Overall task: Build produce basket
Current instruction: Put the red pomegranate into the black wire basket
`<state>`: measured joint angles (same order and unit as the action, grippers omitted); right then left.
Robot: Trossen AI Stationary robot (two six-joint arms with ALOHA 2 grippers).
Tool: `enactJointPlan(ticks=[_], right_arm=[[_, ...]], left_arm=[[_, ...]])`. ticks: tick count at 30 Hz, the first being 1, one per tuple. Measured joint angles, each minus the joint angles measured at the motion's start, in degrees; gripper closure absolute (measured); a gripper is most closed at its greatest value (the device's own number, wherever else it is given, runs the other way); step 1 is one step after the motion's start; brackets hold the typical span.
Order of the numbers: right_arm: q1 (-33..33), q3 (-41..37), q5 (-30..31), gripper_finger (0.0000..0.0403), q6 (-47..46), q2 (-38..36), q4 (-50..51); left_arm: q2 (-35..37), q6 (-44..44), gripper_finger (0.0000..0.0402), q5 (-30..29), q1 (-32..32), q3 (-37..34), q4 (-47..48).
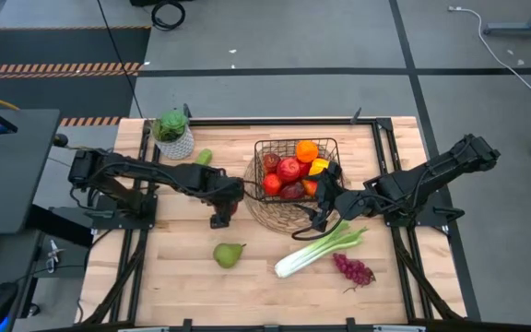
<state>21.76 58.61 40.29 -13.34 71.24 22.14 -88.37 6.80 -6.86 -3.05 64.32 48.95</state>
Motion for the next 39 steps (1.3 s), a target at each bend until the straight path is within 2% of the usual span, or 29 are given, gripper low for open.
enactJointPlan(ticks=[6, 13, 18, 23, 27, 32, 39], right_arm=[[0.0, 0.0, 0.08, 0.0027, -0.59, 0.0, 2.29], [-0.19, 0.0, 0.09, 0.0027, -1.9, 0.0, 4.54], [-0.32, -2.19, -2.94, 0.0027, -1.85, 0.0, 4.03], [-1.8, -5.39, -6.73, 0.0027, -0.57, 0.0, 3.25], [-2.73, -6.19, -7.5, 0.0027, -0.59, 0.0, 4.97], [-3.25, -6.78, -11.1, 0.0027, -1.54, 0.0, 6.44], [-2.2, -6.78, -12.78, 0.0027, -8.28, 0.0, 11.15]], left_arm=[[0.14, -1.54, 0.0026, -0.06, -3.21, 8.68, 3.71], [0.18, -3.36, 0.0026, -0.72, -7.18, 17.09, 3.7], [0.18, -9.12, 0.0025, -6.48, -9.7, 21.17, 3.31], [0.23, -19.59, 0.0025, -13.48, -11.76, 22.44, 0.64], [0.23, -29.15, 0.0025, -17.04, -12.71, 22.48, -3.21], [0.23, -38.4, 0.0024, -18.27, -12.71, 22.48, -7.18], [0.23, -58.7, 0.0024, -18.68, -12.55, 22.48, -8.71]])
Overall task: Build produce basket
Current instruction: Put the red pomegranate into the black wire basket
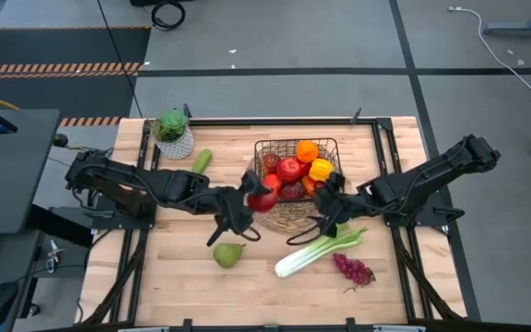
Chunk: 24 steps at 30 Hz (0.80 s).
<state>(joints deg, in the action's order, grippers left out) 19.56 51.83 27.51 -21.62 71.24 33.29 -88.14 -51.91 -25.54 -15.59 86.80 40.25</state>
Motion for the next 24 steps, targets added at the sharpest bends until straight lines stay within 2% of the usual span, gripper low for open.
enactJointPlan(ticks=[13, 24], right_arm=[[6.14, 0.0, -0.13, 0.0027, -11.04, 0.0, 1.51], [11.25, 0.0, 2.24, 0.0027, -16.29, 0.0, 1.51]], left_arm=[[0.0, -35.79, 0.0024, 0.1, 0.02, 0.02, -0.21], [0.0, -56.96, 0.0024, 0.08, 0.04, 0.04, -0.24]])
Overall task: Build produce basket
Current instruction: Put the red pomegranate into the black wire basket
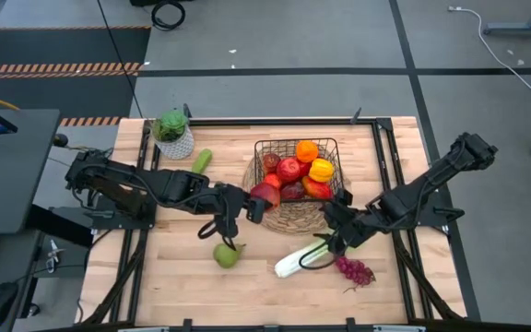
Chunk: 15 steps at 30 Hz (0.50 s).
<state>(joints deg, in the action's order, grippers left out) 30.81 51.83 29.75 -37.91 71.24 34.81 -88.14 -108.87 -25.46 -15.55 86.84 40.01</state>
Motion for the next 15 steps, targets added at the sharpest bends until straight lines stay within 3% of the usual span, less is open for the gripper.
enactJointPlan(ticks=[7, 15], right_arm=[[1.02, 0.0, 0.71, 0.0027, -0.94, 0.0, 0.0], [1.16, 0.0, 0.78, 0.0027, -0.94, 0.0, 0.0]], left_arm=[[0.02, -11.6, 0.0024, 0.02, 0.0, 0.0, 0.0], [0.02, -17.58, 0.0024, 0.0, 0.0, 0.0, -0.02]])
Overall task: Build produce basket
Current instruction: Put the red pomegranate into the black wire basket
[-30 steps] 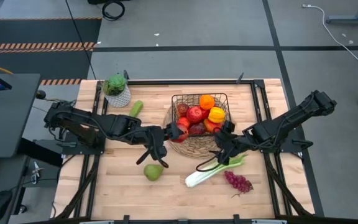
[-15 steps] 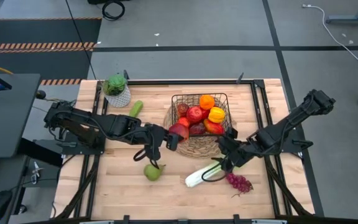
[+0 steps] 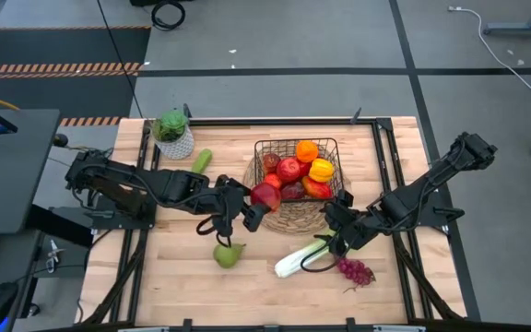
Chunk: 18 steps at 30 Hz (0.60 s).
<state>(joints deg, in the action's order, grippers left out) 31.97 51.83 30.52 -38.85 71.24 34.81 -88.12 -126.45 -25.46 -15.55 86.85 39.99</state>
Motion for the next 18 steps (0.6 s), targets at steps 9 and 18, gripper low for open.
enactJointPlan(ticks=[9, 18], right_arm=[[-0.02, 0.0, 0.04, 0.0027, 0.24, 0.0, 0.0], [-0.02, 0.0, 0.07, 0.0027, 0.37, 0.0, 0.0]], left_arm=[[0.0, 6.72, 0.0024, 0.25, 0.33, 0.0, 0.01], [0.0, 41.79, 0.0024, 13.38, 5.71, 0.0, 0.02]])
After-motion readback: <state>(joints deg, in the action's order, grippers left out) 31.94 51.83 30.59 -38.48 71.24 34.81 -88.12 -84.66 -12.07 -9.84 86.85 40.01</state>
